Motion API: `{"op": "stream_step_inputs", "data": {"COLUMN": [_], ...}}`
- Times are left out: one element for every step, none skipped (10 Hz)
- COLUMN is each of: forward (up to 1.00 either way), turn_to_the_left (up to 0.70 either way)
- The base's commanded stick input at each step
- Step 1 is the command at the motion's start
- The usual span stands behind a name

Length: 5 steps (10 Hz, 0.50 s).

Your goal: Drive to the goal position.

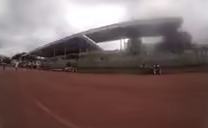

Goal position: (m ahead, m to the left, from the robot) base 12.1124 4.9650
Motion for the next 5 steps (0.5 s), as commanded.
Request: {"op": "stream_step_inputs", "data": {"forward": [0.70,0.70,0.70,0.70,0.70], "turn_to_the_left": [0.00,0.00,0.00,0.00,0.00]}}
